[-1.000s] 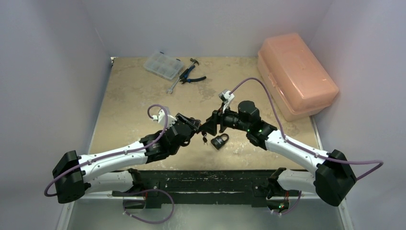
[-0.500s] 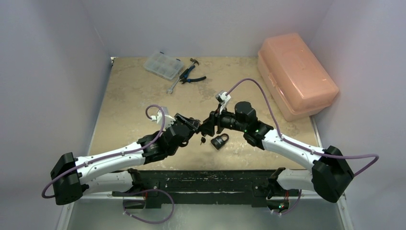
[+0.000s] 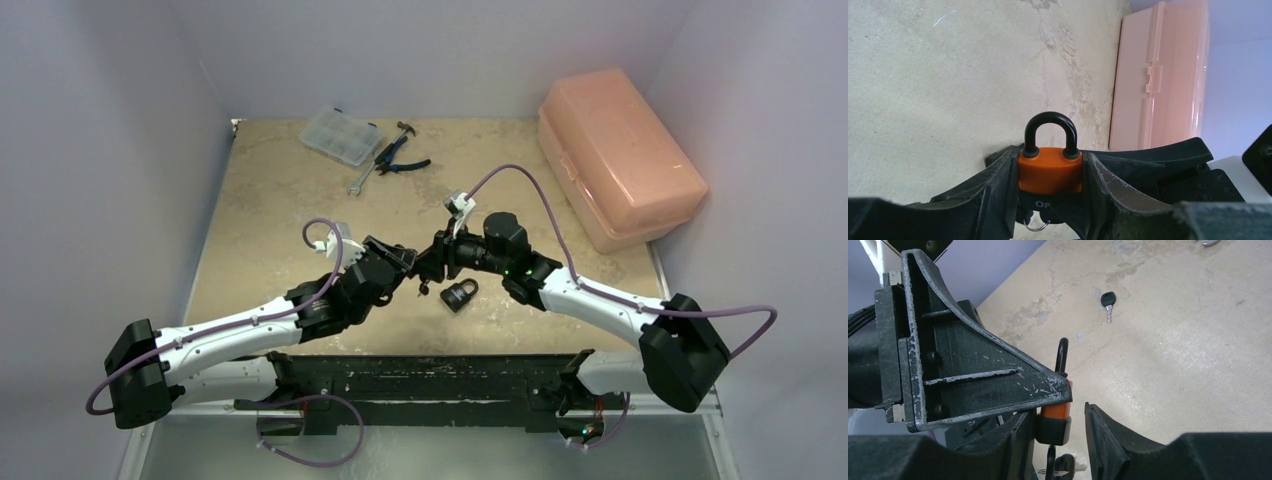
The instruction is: Unlock with the key
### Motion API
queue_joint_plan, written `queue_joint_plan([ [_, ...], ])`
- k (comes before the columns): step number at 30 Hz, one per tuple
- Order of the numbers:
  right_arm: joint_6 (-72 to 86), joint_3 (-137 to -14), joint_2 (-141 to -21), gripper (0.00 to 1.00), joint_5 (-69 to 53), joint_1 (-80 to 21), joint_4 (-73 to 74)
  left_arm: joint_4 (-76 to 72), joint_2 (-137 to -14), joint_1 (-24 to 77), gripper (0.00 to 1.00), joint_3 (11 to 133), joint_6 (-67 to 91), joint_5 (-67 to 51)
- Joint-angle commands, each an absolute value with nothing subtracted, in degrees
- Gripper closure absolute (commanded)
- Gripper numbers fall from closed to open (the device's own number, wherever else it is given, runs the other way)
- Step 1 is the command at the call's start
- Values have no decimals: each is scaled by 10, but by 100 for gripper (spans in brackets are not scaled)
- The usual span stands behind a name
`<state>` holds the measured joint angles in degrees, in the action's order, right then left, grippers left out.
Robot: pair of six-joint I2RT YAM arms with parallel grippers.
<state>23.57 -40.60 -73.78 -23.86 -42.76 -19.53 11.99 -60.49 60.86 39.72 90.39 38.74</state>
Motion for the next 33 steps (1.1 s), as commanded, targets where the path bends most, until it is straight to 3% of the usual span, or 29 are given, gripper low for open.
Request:
queue_joint_plan([
  [1,235,-434,-746,53,-225,-428,-226,67,-584,615,100,408,899,373],
  [6,236,-433,-750,63,-228,-429,-227,61,-583,615,100,404,898,371],
  [8,239,-432,-754,74,-237,-429,-231,53,-580,615,100,400,897,370],
  [11,248,-427,-756,98,-249,-430,-245,49,-575,615,100,395,897,373],
  [14,263,-415,-749,100,-249,-430,-264,62,-570,615,98,397,886,380],
  [16,278,-403,-743,100,-246,-430,-282,74,-568,616,83,402,868,386],
  [20,314,-380,-728,100,-249,-430,-322,67,-560,615,28,403,812,387],
  [22,329,-370,-719,100,-239,-430,-339,51,-550,615,7,397,767,385],
  [24,341,-370,-705,100,-231,-430,-335,32,-537,615,1,389,700,378],
  [33,391,-371,-618,100,-234,-422,-324,-53,-381,615,3,338,418,267],
])
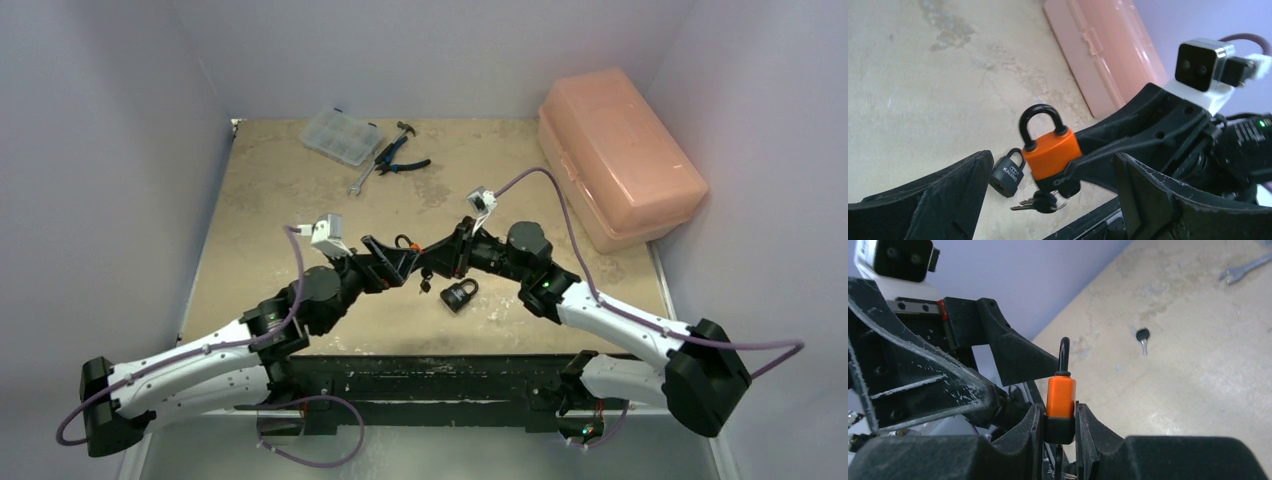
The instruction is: Unlock with the key
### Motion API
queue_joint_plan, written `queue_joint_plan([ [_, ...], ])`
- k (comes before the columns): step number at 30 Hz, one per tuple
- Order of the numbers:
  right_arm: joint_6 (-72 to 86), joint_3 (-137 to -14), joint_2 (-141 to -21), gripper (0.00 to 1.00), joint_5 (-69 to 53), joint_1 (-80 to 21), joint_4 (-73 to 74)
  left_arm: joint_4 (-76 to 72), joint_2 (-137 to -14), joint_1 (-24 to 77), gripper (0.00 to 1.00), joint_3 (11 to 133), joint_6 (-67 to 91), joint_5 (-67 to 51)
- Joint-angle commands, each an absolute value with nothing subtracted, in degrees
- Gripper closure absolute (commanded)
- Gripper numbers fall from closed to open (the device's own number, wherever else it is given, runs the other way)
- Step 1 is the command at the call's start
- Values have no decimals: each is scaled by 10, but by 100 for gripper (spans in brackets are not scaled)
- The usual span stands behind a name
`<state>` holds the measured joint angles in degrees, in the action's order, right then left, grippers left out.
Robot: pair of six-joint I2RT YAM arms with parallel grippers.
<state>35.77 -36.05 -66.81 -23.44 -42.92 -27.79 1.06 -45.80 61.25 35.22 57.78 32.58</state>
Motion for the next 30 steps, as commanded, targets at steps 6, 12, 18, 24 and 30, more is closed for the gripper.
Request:
queue_joint_plan([
  [6,413,-392,-564,100,-287,-416,-304,-29,-256,614,5,353,302,159],
  [12,460,-410,-548,100,-343,-415,-341,-32,-221,615,16,385,282,53],
  [18,501,-424,-531,100,-367,-415,-377,-31,-268,615,5,422,287,17],
  [24,519,-430,-529,100,-375,-415,-396,-87,-312,615,5,411,301,-18],
  [30,530,-429,-526,100,-381,-415,-410,-131,-337,615,20,407,308,-22],
])
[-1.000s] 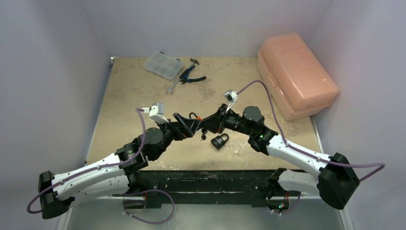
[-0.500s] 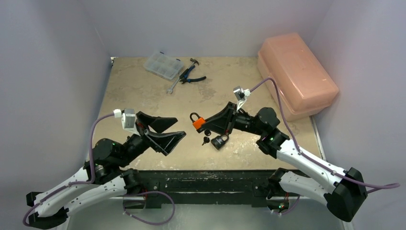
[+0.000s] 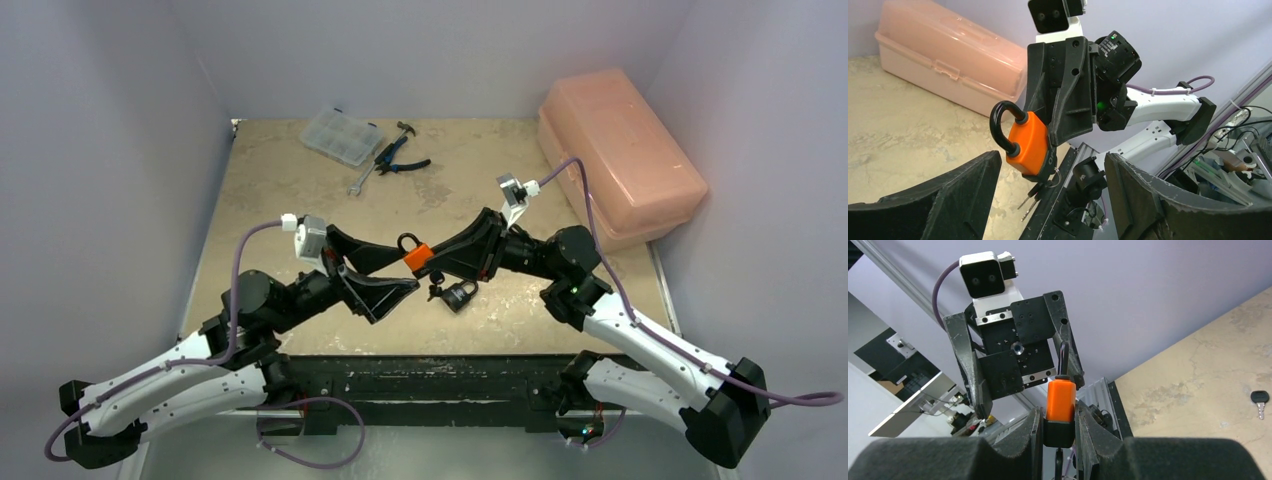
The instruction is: Unlock with the key
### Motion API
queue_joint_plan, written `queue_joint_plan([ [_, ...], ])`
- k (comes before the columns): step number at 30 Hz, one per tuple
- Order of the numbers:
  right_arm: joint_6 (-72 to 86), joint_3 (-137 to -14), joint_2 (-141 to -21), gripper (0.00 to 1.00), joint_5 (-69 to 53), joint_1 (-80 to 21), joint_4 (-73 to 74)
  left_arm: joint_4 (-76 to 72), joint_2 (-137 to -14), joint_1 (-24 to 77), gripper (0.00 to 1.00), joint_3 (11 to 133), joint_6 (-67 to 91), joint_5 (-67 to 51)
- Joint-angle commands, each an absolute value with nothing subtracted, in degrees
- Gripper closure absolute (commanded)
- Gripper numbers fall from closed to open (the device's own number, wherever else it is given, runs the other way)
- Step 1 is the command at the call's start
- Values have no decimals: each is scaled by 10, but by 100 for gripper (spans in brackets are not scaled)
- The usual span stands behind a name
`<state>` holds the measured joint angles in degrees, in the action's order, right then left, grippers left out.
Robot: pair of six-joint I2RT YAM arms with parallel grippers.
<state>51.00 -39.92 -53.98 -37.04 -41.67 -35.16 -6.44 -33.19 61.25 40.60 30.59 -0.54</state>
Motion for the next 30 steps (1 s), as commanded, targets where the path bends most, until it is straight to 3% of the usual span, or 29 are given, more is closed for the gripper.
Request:
queue_joint_plan([
  [1,533,-428,-526,100,-383,-415,-415,-137,-339,614,21,405,309,-21],
  [9,557,-423,-535,100,-400,-416,-464,-183,-354,615,33,392,324,-8],
  [17,584,-418,-546,100,-412,-415,-510,-201,-363,615,32,383,334,-2],
  [30,600,-401,-565,100,-414,-415,-547,-261,-360,615,44,359,365,18],
])
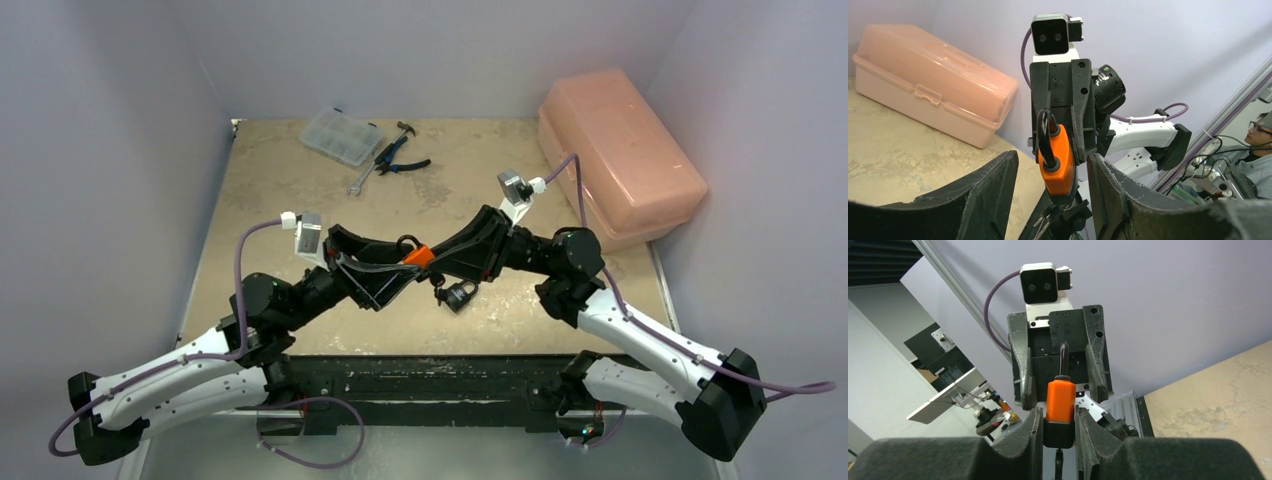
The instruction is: Unlock with the key
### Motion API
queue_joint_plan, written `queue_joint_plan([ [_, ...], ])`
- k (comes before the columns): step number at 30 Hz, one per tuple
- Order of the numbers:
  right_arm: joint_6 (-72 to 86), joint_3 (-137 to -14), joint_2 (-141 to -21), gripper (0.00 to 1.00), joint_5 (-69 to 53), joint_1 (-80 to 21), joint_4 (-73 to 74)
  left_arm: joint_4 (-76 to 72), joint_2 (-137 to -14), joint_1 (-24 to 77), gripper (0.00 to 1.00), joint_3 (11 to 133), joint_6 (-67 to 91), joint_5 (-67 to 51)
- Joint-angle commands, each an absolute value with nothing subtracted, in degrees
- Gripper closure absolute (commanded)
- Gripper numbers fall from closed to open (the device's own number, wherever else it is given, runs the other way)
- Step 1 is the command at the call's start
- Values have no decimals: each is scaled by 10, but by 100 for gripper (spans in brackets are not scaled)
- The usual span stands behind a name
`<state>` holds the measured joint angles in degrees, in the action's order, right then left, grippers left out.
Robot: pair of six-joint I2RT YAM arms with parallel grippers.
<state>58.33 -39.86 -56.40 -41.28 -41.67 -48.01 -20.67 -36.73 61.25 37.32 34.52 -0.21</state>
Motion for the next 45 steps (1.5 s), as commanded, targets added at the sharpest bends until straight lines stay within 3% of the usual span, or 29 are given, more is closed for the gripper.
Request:
queue_joint_plan([
  [1,603,-400,-566,100,-415,-416,-552,-265,-359,615,44,357,367,19],
  [13,613,-400,-572,100,-420,-416,-571,-289,-386,614,58,354,374,9],
  [14,613,-398,-572,100,-420,-415,-571,-293,-388,615,64,354,374,5],
  [16,613,-395,-573,100,-421,-416,-571,-297,-395,615,91,355,373,3],
  [17,613,-393,-572,100,-421,-415,-572,-295,-397,615,100,356,374,4],
  [22,580,-400,-561,98,-408,-415,-505,-279,-392,615,100,349,377,35],
  [26,505,-415,-535,50,-369,-415,-383,-244,-376,615,100,345,372,72],
  [28,466,-428,-520,38,-347,-415,-317,-231,-372,614,100,345,370,84],
  [31,410,-444,-493,28,-303,-415,-220,-217,-368,614,100,347,366,96],
  [34,351,-454,-468,24,-258,-416,-134,-194,-368,614,100,353,362,115],
  [38,280,-461,-452,28,-194,-416,-55,-180,-377,614,100,358,360,144],
  [45,211,-431,-449,33,-164,-437,-62,-199,-408,615,100,355,370,175],
])
